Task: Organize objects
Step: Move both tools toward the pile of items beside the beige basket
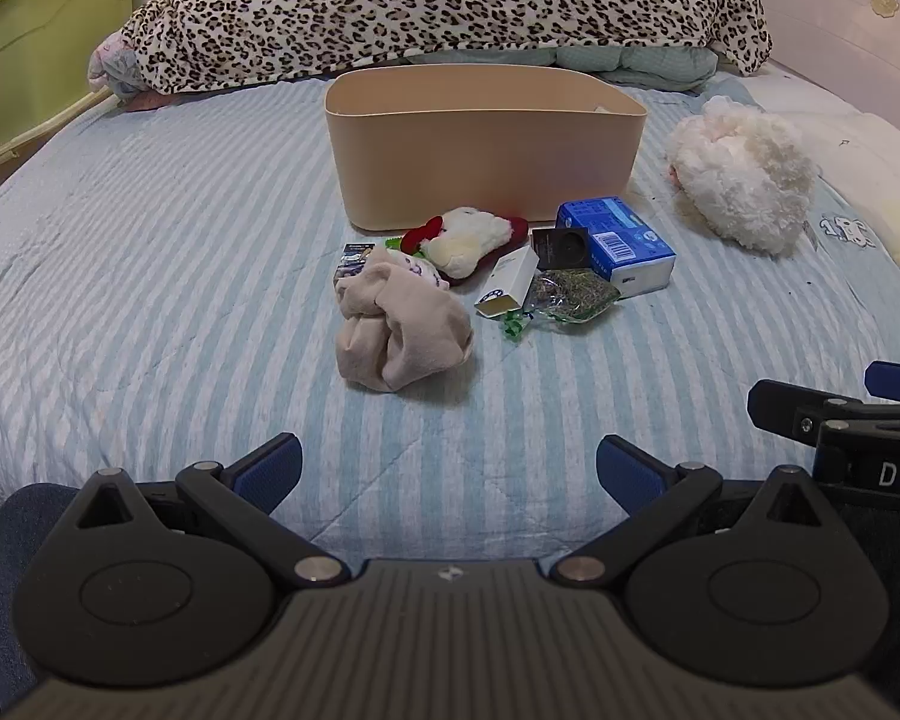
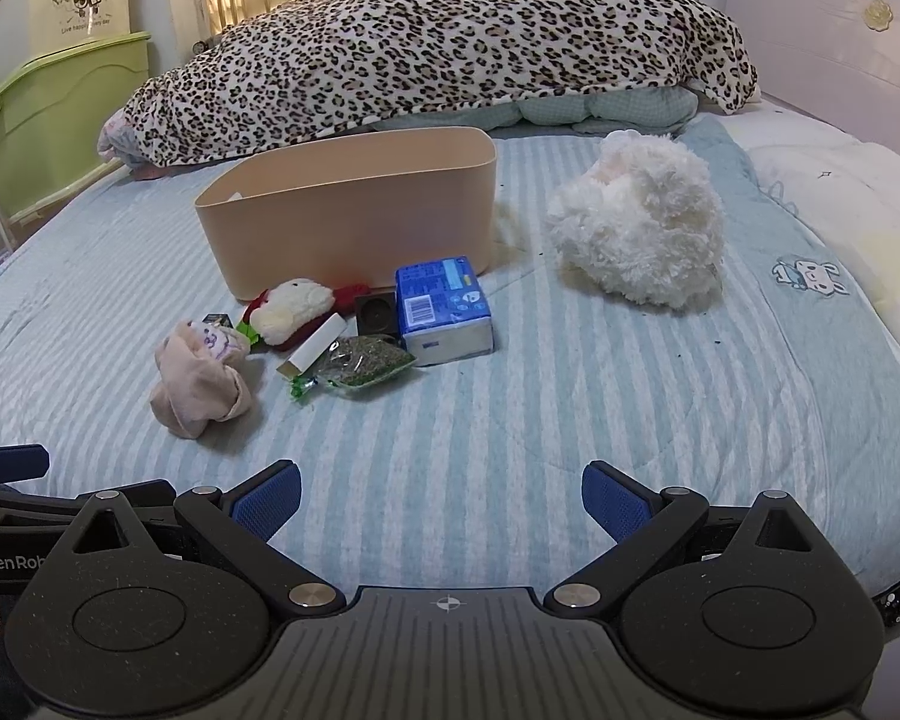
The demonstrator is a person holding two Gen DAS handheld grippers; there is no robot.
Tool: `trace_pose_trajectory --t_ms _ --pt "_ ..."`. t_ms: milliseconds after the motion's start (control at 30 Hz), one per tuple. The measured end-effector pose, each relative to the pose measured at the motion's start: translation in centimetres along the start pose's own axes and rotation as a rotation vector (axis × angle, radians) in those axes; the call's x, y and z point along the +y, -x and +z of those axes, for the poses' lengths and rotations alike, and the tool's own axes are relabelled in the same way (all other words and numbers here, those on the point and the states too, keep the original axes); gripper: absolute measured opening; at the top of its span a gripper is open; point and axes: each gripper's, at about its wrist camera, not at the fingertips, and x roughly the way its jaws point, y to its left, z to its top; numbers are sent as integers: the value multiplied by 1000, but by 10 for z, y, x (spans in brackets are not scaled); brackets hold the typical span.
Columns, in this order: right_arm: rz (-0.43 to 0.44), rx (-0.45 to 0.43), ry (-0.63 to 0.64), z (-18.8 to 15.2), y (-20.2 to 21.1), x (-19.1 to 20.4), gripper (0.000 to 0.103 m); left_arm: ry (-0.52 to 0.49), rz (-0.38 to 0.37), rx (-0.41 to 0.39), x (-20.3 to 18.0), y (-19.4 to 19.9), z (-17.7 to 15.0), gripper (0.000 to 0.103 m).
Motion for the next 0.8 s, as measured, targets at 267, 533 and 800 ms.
trace_pose_trajectory --t_ms 267,533,800 --pt "0 1 1 0 -1 -1 101 0 1 1 0 0 0 103" --pt "-2 2 2 1 -1 0 101 -3 0 1 -1 0 -1 103" --pt "-4 1 3 1 0 1 101 -5 -4 5 -3 -1 -2 103"
